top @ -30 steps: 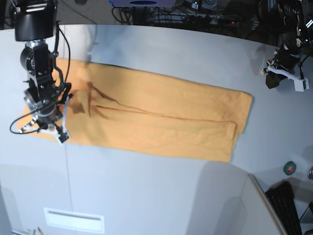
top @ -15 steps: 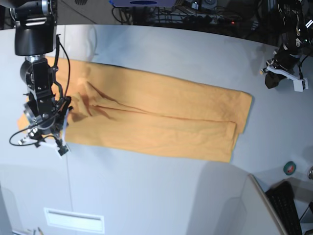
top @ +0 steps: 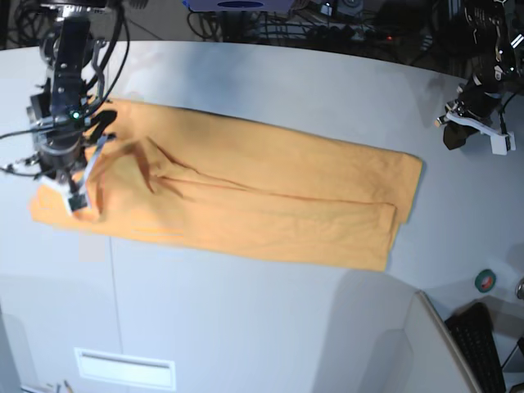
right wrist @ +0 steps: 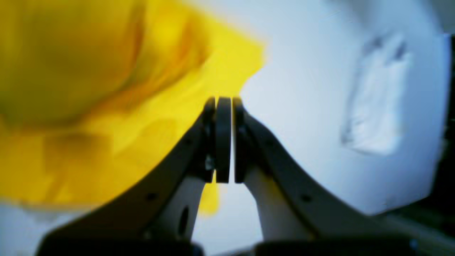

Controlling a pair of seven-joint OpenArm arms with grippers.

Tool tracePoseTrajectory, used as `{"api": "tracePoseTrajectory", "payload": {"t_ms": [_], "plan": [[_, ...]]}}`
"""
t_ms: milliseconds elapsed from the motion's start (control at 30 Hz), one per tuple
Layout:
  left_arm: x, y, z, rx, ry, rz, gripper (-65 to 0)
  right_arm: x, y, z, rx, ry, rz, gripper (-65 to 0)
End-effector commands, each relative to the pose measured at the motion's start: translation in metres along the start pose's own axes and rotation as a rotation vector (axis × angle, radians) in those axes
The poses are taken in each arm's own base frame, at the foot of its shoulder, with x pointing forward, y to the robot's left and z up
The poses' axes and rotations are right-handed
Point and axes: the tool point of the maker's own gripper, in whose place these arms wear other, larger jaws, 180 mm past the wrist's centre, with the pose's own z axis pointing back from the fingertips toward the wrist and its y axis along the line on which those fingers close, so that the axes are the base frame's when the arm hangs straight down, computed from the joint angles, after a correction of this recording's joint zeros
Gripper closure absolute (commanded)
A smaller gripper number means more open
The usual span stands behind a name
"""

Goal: Layout the t-shirt on the table in an organized manner, then fold the t-shirt properly
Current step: 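Press and smooth the strip end with the right gripper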

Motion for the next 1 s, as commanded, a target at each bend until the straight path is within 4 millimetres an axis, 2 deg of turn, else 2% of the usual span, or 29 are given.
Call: {"api": "tracePoseTrajectory", "payload": {"t_ms": [0,67,200,533,967], "plan": [[0.017,0.001,0.002,-0.009,-0.041,-0.015,0.0,0.017,0.005,-0.002,0.022,-0.075,-0.04,0.0],[0.017,0.001,0.002,-0.009,-0.041,-0.015,0.0,0.004,0.019,-0.014,0.081,-0.056,-0.084,0.0],[0.017,0.001,0.002,-0.009,-0.041,-0.015,0.0,-0.006,0.03,-0.03,0.119,-0.016,-0.104,0.0],[0.016,0.004,0.005,0.0,-0.041,-0.013,0.0,-0.001,0.042,-0.046,0.155,0.008,-0.107,0.0],[0.014,0.003,0.004,-0.003,-0.038,-0.014,0.0,0.051,0.03,-0.05,0.14,-0.101,-0.133,0.0]]}}
